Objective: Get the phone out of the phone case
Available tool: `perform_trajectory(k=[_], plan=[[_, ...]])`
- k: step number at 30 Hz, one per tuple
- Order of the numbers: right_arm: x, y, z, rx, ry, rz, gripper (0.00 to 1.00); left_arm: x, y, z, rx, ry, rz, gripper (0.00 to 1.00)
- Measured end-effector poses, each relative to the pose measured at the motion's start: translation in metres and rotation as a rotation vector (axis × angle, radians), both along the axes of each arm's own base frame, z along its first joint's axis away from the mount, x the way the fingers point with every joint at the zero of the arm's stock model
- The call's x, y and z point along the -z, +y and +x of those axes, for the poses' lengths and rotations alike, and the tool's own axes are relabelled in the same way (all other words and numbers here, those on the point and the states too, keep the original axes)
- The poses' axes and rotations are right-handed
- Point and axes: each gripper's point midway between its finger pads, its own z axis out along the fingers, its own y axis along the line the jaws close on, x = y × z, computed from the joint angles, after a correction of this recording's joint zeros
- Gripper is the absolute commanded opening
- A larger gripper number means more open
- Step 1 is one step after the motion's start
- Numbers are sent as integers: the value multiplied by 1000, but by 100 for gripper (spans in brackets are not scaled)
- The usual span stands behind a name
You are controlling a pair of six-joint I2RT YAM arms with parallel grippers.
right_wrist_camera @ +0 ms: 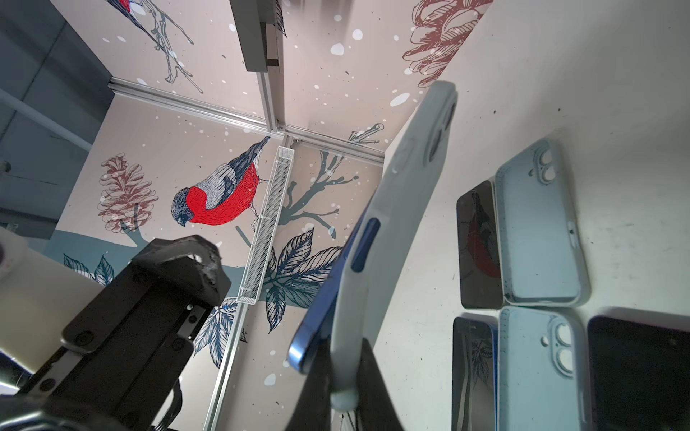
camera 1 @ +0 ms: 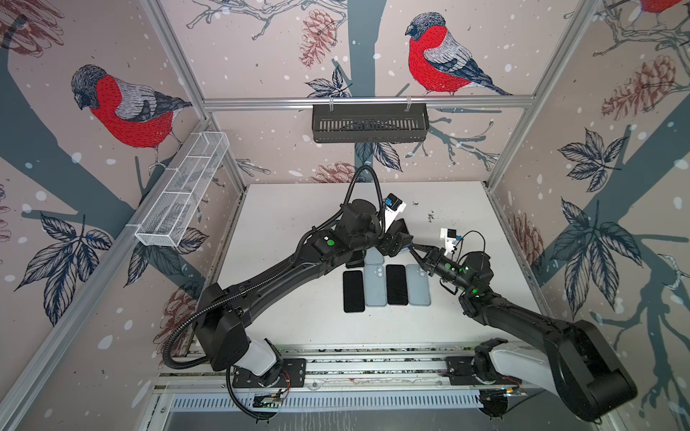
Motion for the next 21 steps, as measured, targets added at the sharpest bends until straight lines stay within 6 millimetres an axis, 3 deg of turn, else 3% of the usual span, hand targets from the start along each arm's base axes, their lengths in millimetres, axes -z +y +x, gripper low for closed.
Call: perform_trajectory(k=[5, 8, 21], plan=[[-2, -1, -1, 0, -6, 2, 0, 25, -11, -16, 83, 17, 82, 71], [-4, -1, -2, 1, -9, 3, 0, 39, -10, -14, 80, 38, 126, 69], [3, -2, -6, 0, 13, -5, 0, 64, -13, 0, 20, 25, 216, 62]])
